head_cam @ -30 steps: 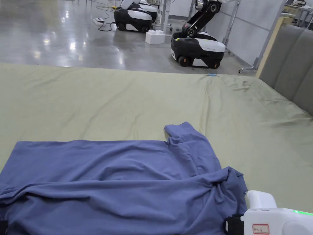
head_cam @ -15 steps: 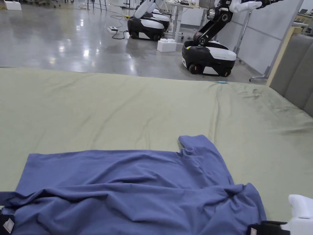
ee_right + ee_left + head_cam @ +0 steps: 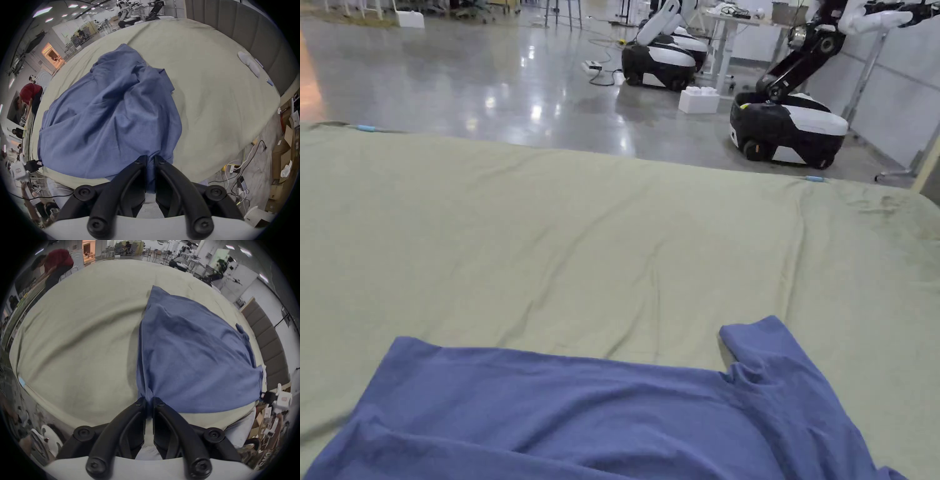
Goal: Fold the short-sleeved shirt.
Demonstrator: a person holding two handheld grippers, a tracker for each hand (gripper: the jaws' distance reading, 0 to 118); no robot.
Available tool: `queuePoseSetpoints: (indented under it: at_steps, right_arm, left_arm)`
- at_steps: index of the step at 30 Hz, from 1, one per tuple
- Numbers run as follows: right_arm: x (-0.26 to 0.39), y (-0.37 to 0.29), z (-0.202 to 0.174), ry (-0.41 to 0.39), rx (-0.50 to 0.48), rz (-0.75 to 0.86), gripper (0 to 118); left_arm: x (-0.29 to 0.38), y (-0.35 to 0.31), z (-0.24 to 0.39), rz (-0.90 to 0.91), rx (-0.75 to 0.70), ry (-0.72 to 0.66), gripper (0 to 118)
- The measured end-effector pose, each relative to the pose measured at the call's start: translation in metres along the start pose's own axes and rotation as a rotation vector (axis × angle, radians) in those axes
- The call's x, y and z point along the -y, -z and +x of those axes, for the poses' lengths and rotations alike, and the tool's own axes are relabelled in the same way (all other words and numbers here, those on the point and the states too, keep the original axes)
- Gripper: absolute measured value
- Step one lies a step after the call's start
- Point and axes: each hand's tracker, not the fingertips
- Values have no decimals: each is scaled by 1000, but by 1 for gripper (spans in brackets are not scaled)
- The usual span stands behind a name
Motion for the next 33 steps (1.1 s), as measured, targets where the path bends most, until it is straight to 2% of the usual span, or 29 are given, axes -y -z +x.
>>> queuePoseSetpoints:
  at_steps: [1, 2, 3, 4, 5, 6, 7, 8, 9, 10, 11, 12, 13, 14, 15, 16, 19, 20, 25, 29, 31, 33]
  right_arm:
    - [0, 1, -1, -8, 4, 6, 13]
    - [-1, 1, -1, -19, 9, 24, 23]
    - [-1, -2, -1, -31, 9, 45, 39]
    - [0, -10, -1, -38, 3, 75, 64]
    - [0, -22, -2, -28, -7, 111, 74]
    - [-1, -32, 1, -29, -30, 157, 75]
    - [-1, -45, 0, -28, -64, 203, 75]
    - [-2, -60, -2, -27, -104, 253, 75]
    - [-3, -68, -4, -30, -130, 284, 75]
    - [-5, -77, -7, -33, -151, 304, 73]
    - [-8, -81, -10, -29, -153, 291, 63]
    - [-11, -81, -14, -32, -151, 275, 31]
    - [-12, -79, -20, -53, -155, 280, 3]
    - [-13, -76, -25, -94, -105, 303, 3]
    - [-15, -74, -30, -94, -132, 289, 3]
    - [-18, -70, -34, -134, -132, 248, 3]
    - [-28, -56, -41, -107, -211, 236, 3]
    - [-32, -53, -42, -85, -236, 236, 3]
    - [-53, -51, -48, -86, -195, 245, 3]
    - [-65, -53, -56, -65, -184, 242, 3]
    - [-69, -51, -56, -62, -191, 234, 3]
    - [-74, -50, -60, -81, -181, 222, 3]
  left_arm:
    - [-3, -4, -1, 20, 22, -31, 8]
    - [-6, -7, -2, 32, 43, -47, 8]
    - [-8, -14, -5, 60, 73, -66, 9]
    - [-7, -23, -10, 93, 114, -105, 14]
    - [-5, -40, -14, 147, 176, -176, 28]
    - [-3, -55, -19, 208, 229, -235, 49]
    - [-2, -69, -22, 257, 250, -263, 86]
    - [-2, -86, -23, 316, 260, -263, 97]
    - [-2, -99, -23, 365, 265, -239, 95]
    - [-4, -112, -22, 420, 250, -210, 87]
    - [-10, -117, -19, 435, 231, -171, 58]
    - [-16, -118, -17, 409, 220, -134, 5]
    - [-26, -110, -14, 367, 221, -134, 0]
    - [-37, -103, -17, 339, 213, -168, 0]
    - [-48, -94, -19, 280, 256, -187, 0]
    - [-62, -85, -16, 259, 227, -170, 0]
    - [-113, -57, 0, 284, 104, -15, 0]
    - [-135, -46, 3, 279, 79, -8, 0]
    - [-230, 15, 17, 297, 72, 16, 0]
    - [-271, 64, 23, 242, 50, 55, 25]
    - [-277, 81, 24, 192, 43, 62, 42]
    - [-270, 96, 25, 112, 53, 67, 53]
